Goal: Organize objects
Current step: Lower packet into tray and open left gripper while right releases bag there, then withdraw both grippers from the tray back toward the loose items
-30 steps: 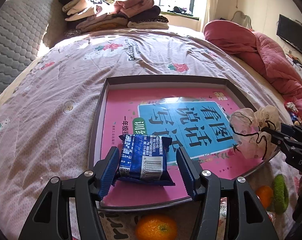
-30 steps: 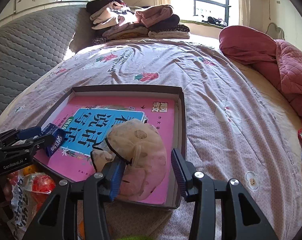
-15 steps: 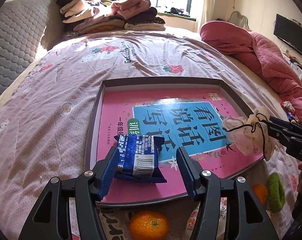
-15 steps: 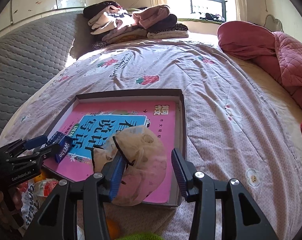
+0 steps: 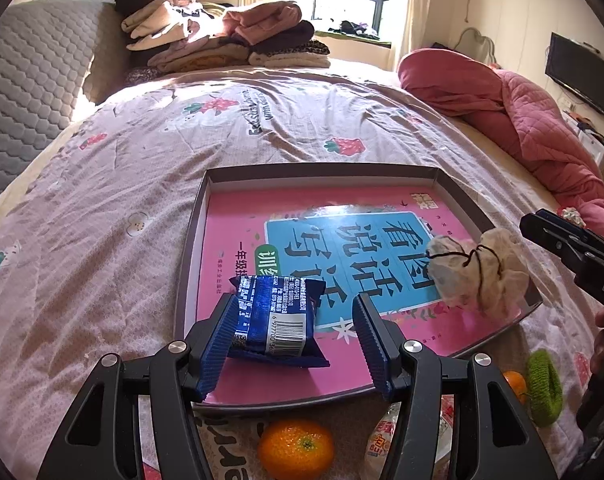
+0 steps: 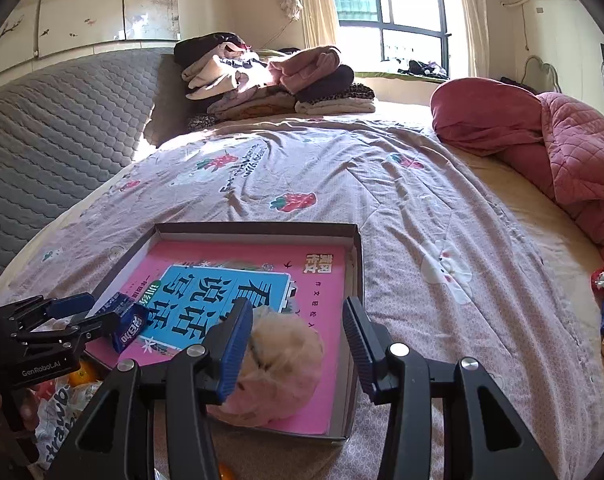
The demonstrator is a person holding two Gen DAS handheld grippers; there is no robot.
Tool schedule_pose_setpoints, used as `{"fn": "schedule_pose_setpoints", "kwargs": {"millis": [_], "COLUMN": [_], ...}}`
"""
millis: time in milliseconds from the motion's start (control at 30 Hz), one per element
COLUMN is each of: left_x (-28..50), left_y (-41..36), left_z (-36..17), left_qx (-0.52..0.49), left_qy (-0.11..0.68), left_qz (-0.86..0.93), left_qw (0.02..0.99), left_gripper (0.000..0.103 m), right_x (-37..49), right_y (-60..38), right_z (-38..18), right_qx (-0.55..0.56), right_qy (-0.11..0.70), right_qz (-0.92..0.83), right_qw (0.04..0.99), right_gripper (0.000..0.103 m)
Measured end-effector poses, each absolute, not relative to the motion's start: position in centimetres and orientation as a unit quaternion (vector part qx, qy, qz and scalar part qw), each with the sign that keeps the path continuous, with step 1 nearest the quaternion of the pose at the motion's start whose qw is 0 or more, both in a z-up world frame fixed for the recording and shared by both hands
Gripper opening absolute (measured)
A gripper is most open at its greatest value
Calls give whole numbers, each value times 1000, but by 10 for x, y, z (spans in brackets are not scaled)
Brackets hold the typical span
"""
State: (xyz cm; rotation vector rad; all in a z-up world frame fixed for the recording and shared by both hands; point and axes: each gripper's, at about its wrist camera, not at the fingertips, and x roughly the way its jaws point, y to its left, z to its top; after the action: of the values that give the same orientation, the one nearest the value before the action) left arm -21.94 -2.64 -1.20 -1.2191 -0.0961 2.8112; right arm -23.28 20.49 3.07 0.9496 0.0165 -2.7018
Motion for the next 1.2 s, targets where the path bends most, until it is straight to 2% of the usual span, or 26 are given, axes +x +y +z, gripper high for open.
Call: {"fn": "schedule_pose_setpoints", "kwargs": {"millis": [567, 1200], "left_x": [-204, -159], "left_y": [-21, -7], "left_z": [6, 33], "left_qx": [-383, -362], "left_qy": [-27, -14], "left_qz": [922, 931], "left_qw": [45, 53], "left_gripper": [61, 61], "right_x": [-224, -167], "right_y": [199, 186], "right_z": [38, 68], "right_qx": [334, 302], "right_qy": [13, 23], "right_qz": [-930, -935], "right_qw": [150, 186], "right_gripper": [47, 47]}}
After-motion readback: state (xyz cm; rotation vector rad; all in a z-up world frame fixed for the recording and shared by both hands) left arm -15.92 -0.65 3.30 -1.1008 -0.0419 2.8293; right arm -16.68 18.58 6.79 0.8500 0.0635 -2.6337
